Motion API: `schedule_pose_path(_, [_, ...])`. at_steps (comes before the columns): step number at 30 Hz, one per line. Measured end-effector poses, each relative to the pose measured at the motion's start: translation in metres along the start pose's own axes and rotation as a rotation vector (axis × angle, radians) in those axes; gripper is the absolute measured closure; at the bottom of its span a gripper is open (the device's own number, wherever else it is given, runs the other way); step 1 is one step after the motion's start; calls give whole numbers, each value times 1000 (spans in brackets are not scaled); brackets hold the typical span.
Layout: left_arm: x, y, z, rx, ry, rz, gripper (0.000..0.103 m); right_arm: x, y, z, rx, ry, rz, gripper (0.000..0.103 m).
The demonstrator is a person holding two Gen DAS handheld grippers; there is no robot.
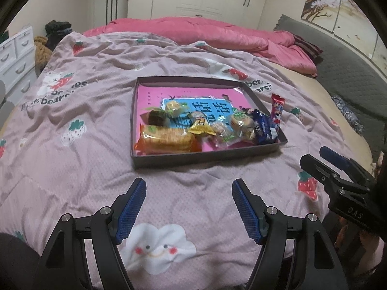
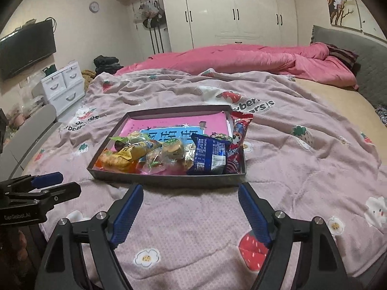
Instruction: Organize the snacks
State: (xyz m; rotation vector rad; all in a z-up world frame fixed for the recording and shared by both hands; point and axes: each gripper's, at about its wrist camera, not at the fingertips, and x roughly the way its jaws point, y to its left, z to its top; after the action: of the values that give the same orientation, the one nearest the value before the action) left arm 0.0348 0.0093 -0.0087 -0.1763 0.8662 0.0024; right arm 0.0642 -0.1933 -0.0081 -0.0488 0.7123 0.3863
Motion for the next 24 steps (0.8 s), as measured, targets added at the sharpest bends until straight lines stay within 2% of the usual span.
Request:
schedule_pose_path(13, [-7, -2, -6, -6, -4, 23, 28, -13, 13, -12, -18, 13, 15, 13])
schedule_pose_path(24, [-7, -2, -6, -5, -6, 29, 28, -7, 1, -12, 28, 25, 27, 11])
